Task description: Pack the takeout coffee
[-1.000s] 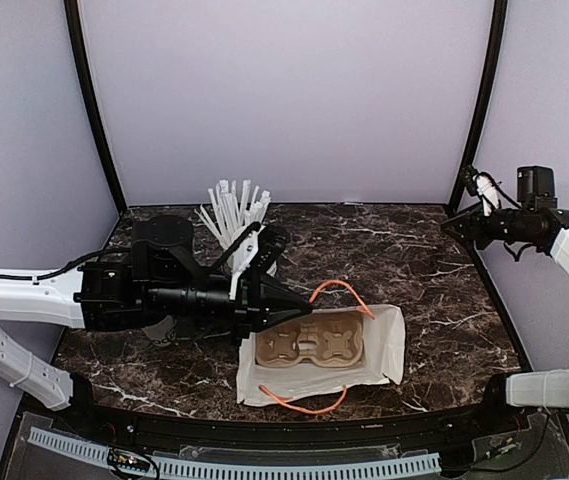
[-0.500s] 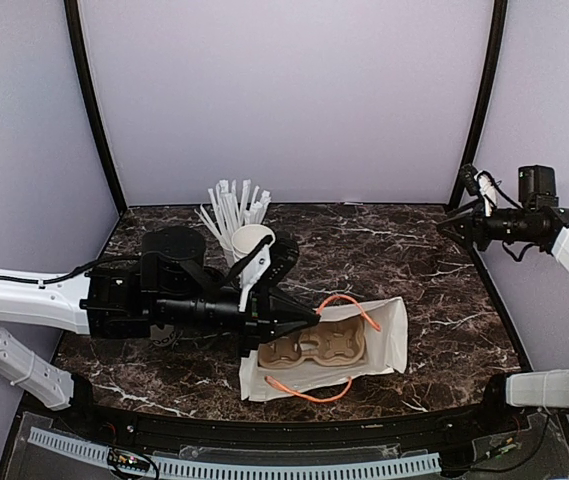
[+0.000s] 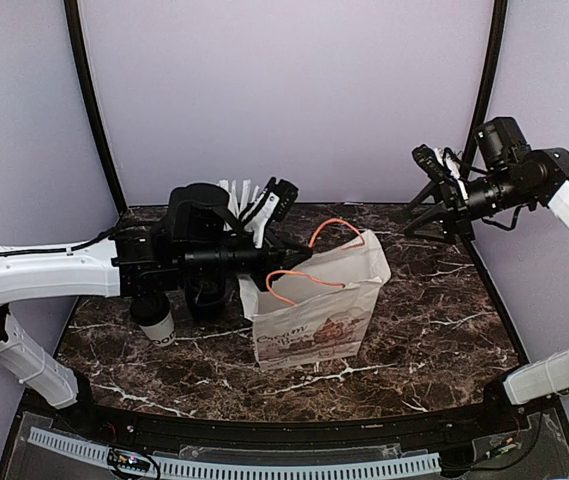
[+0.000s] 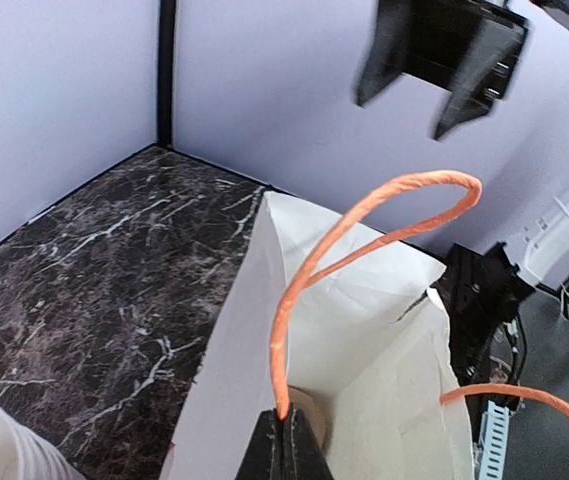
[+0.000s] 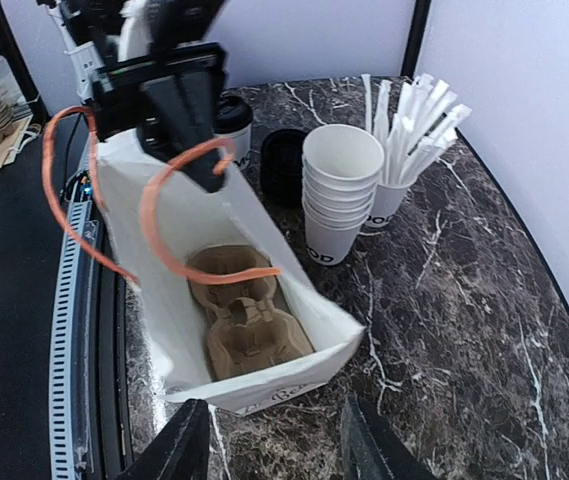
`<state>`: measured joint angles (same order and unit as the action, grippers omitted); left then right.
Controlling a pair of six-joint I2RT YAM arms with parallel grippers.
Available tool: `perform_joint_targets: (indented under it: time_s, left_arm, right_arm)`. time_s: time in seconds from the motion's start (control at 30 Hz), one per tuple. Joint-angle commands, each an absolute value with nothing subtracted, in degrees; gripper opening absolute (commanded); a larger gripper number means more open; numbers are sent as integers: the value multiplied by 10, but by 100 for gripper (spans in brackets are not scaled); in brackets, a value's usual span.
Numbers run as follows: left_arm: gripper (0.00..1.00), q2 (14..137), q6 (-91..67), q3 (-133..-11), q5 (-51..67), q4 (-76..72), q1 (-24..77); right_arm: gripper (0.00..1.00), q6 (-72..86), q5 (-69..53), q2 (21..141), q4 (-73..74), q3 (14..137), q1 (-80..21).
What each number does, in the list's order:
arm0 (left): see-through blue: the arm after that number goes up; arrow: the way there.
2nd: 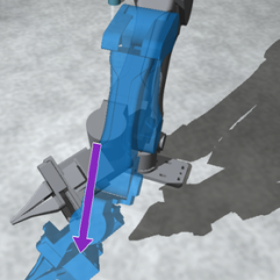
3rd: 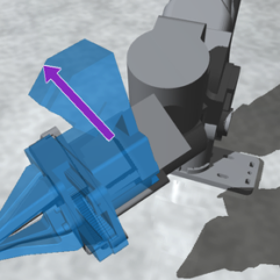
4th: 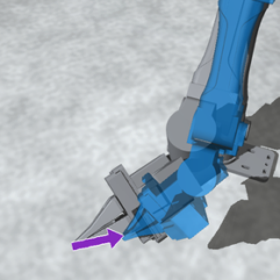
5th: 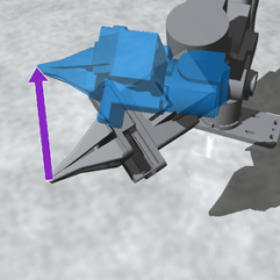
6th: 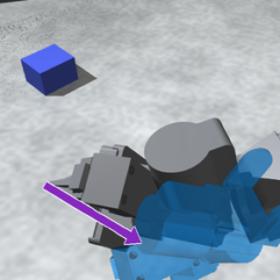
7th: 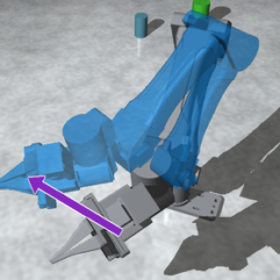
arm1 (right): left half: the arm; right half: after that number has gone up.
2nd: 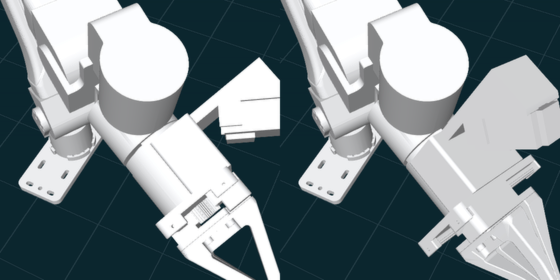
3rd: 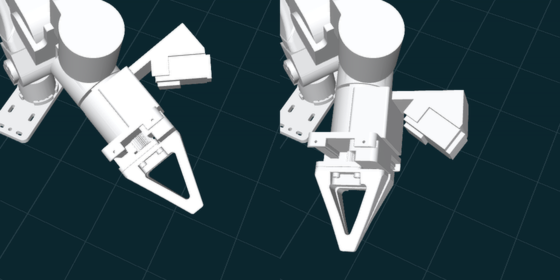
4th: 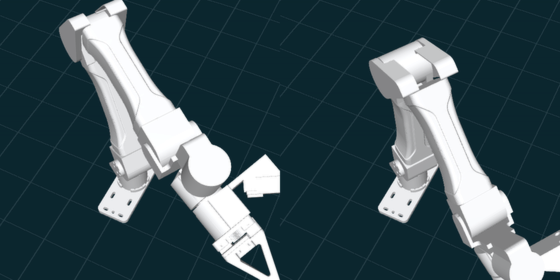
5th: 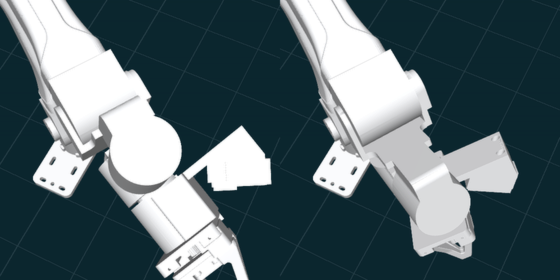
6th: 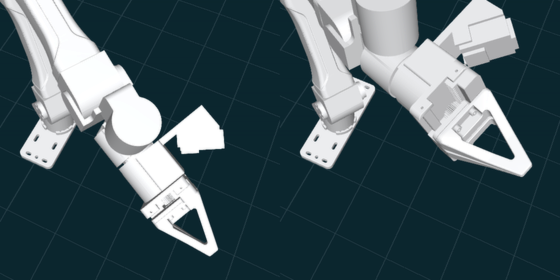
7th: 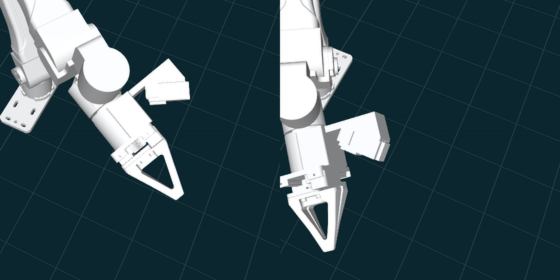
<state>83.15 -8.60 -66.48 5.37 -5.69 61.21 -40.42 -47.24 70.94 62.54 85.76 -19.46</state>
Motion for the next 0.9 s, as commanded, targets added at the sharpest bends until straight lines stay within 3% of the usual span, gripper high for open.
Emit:
perform_joint_targets:
  time_s: [0.0, 0.1, 0.2, 0.33, 0.43, 0.63, 0.7, 0.8, 0.87]
  left_arm:
    - [0, 842, -133, -695, 50, -44, 581]
    - [10, 847, -143, -703, 42, -38, 575]
    - [38, 847, -148, -720, 29, -29, 570]
    - [61, 851, -141, -757, 24, -7, 557]
    - [68, 873, -139, -794, 34, 33, 529]
    - [68, 929, -140, -873, 131, 86, 490]
    - [60, 943, -135, -893, 156, 92, 485]
    - [47, 955, -132, -907, 191, 89, 480]
    - [43, 962, -126, -915, 209, 88, 478]
  right_arm:
    - [49, -427, -467, 718, 666, 906, -239]
    - [53, -415, -460, 731, 647, 915, -272]
    - [56, -412, -455, 763, 654, 933, -319]
    - [59, -410, -389, 800, 651, 949, -397]
    - [59, -403, -308, 818, 622, 954, -461]
    - [54, -386, -306, 856, 605, 1003, -482]
    - [42, -381, -313, 863, 600, 1017, -486]
    - [17, -372, -316, 871, 594, 1031, -487]
    - [14, -370, -314, 872, 593, 1031, -488]
